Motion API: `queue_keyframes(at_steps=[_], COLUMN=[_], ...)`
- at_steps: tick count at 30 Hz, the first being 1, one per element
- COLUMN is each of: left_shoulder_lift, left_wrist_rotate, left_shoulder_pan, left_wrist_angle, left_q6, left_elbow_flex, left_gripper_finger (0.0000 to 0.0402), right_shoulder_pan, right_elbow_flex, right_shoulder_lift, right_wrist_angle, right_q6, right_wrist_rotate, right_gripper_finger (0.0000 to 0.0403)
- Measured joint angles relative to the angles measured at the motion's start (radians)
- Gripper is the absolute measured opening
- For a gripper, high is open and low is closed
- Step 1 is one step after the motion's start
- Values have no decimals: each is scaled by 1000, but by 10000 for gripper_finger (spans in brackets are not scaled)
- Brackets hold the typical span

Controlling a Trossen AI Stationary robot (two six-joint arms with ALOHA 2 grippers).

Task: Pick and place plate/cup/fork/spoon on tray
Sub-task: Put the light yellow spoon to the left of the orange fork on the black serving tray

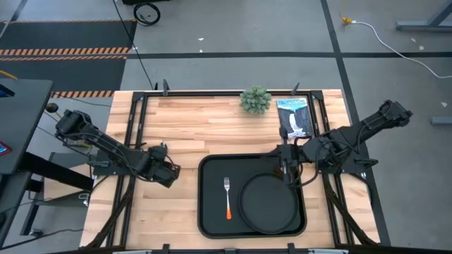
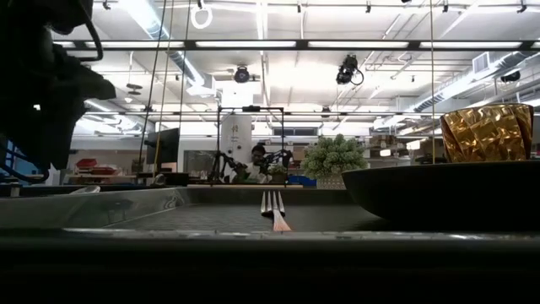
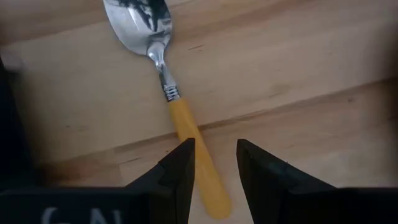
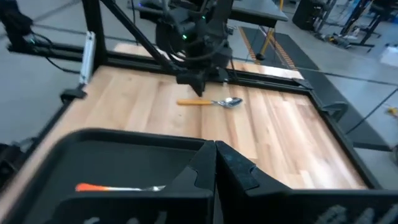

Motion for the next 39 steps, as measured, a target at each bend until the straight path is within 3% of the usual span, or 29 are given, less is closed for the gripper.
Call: queue_keyframes(at_steps=[6, 10, 14, 20, 27, 35, 39], left_shoulder_lift=[0, 0, 1, 22, 75, 88, 96], left_wrist_rotate=[-21, -56, -92, -199, -127, -83, -58], left_shoulder_pan=[27, 62, 97, 107, 118, 135, 160], left_wrist_angle=[-73, -110, -105, -80, -63, -48, -20], left_q6=[-69, -89, -73, 18, -16, -45, -59], left_elbow_flex=[-2, -2, -2, -2, -2, -2, -2], left_gripper_finger=[128, 128, 128, 128, 136, 207, 221], right_shoulder_pan=[-42, -104, -183, -318, -411, -422, -426], right_elbow_flex=[-7, -76, -139, -181, -215, -222, -222], right_shoulder_lift=[0, 0, -1, -15, -71, -107, -108], right_wrist_angle=[-10, 110, 223, 217, 178, 170, 158], right_q6=[-106, -222, -318, -321, -227, -232, -245], right_wrist_rotate=[-1, -12, -107, -237, -339, -426, -457], right_gripper_finger=[12, 12, 12, 12, 12, 12, 12])
